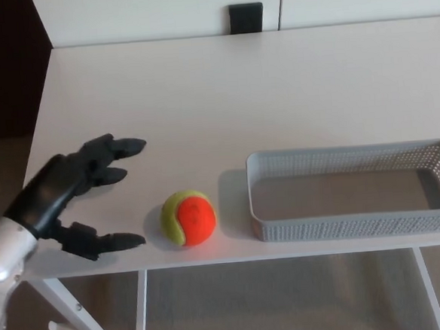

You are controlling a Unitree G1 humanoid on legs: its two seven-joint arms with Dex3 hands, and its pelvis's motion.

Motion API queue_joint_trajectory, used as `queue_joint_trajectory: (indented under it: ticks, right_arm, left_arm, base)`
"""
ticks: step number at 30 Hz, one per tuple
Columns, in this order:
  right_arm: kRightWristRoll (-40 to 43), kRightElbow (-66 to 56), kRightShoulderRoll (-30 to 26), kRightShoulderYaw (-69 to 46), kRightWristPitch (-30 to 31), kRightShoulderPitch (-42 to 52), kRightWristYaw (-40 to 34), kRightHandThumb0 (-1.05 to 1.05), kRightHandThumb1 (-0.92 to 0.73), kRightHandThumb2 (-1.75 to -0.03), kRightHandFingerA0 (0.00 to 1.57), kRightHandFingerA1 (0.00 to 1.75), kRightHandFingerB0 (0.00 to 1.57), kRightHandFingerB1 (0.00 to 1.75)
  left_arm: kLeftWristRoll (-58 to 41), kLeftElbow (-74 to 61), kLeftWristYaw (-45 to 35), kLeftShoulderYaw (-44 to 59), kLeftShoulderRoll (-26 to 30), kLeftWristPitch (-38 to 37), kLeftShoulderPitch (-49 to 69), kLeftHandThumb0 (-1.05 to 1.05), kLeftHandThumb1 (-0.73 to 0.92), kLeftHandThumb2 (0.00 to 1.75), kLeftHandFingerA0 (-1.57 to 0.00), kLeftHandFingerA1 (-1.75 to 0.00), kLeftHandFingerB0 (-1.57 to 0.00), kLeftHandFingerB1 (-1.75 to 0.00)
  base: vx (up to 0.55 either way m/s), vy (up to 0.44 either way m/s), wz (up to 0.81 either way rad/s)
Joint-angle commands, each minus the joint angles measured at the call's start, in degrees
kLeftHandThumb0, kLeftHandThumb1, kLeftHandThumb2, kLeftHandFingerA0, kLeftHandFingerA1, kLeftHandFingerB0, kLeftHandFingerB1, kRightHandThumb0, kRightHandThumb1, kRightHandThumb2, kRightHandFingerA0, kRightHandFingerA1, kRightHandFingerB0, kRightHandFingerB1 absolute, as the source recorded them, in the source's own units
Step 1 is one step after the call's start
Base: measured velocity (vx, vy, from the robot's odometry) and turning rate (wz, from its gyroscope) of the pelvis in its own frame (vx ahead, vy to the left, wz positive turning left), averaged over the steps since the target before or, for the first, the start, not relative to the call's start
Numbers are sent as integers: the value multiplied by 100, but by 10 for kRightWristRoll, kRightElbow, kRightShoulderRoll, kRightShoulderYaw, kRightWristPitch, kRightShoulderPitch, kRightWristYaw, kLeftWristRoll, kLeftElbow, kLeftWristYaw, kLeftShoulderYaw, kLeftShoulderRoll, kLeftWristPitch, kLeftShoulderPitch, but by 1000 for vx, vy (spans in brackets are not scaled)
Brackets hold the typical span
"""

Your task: The robot walk towards a table in front and uses its left hand to pickup a tennis ball on the left side and put it in a container on the right hand side

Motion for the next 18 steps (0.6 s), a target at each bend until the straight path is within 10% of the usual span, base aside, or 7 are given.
queue_joint_trajectory:
  ticks: [1, 8, 9, 10, 18]
  right_arm:
    - [-8, 2, -9, 0, 6, -5, -4, -11, -54, -54, 54, 59, 33, 48]
    - [-9, 0, -9, 0, 10, -7, -5, -12, -53, -54, 55, 60, 33, 48]
    - [-10, 7, -9, 0, 6, -10, -6, -11, -53, -54, 56, 60, 34, 48]
    - [-10, 10, -10, 1, 4, -12, -6, -13, -53, -54, 55, 60, 34, 48]
    - [-12, -5, -9, 1, 15, -10, -5, -11, -53, -54, 56, 59, 34, 48]
  left_arm:
    - [35, -6, -7, -20, 1, 1, -2, -32, -11, 66, 0, -50, 0, -48]
    - [44, -17, -9, -32, -4, 29, 1, -32, -10, 67, 0, -49, 0, -47]
    - [47, -11, -7, -34, -7, 28, -1, -84, 35, 53, -14, -27, -17, -29]
    - [49, -7, -6, -36, -9, 29, -2, -32, -10, 68, 0, -49, 0, -47]
    - [69, 11, 9, -44, -22, 17, -7, -32, -8, 69, 0, -48, -1, -48]
  base:
    - [0, 0, 0]
    - [0, 0, 0]
    - [0, 0, 0]
    - [0, 0, 0]
    - [0, 0, 0]
